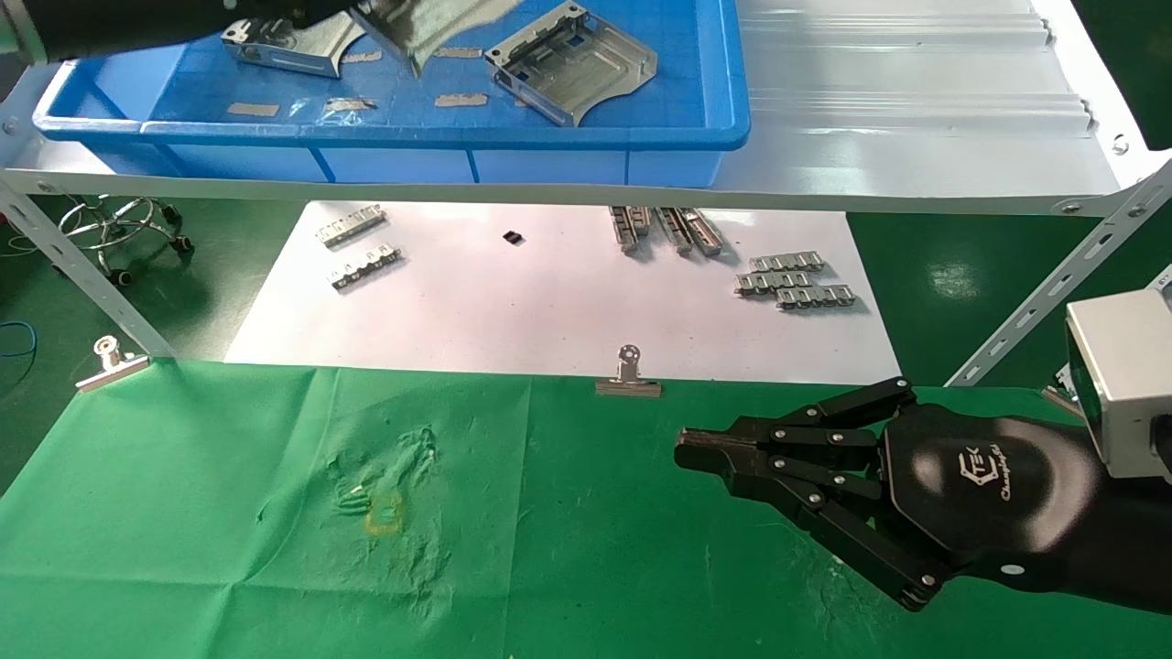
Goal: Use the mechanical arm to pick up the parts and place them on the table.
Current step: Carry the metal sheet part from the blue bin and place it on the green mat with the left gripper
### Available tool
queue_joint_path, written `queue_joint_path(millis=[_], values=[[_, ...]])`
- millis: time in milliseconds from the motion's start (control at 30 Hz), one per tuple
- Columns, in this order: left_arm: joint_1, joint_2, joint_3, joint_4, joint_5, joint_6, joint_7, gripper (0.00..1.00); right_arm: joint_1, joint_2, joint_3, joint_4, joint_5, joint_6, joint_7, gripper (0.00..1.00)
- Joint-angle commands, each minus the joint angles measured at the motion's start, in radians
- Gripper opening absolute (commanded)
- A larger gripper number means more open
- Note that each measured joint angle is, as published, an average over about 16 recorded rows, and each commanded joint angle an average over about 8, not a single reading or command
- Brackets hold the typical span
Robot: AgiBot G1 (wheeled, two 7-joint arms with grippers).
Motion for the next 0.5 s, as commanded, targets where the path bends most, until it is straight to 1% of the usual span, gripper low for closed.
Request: queue_joint_path(millis=[33,167,267,367,500], values=[[0.01,-0.032,-0.005,-0.019,-0.01,0.089,0.043,0.0,0.0,0.0,0.0,0.0,0.0,0.0,0.0,0.0],[0.034,-0.08,-0.017,-0.037,-0.037,0.246,0.124,0.0,0.0,0.0,0.0,0.0,0.0,0.0,0.0,0.0],[0.055,-0.11,-0.026,-0.05,-0.059,0.333,0.183,0.0,0.0,0.0,0.0,0.0,0.0,0.0,0.0,0.0],[0.084,-0.139,-0.027,-0.081,-0.081,0.38,0.238,0.0,0.0,0.0,0.0,0.0,0.0,0.0,0.0,0.0],[0.144,-0.184,-0.007,-0.176,-0.124,0.396,0.298,0.0,0.0,0.0,0.0,0.0,0.0,0.0,0.0,0.0]])
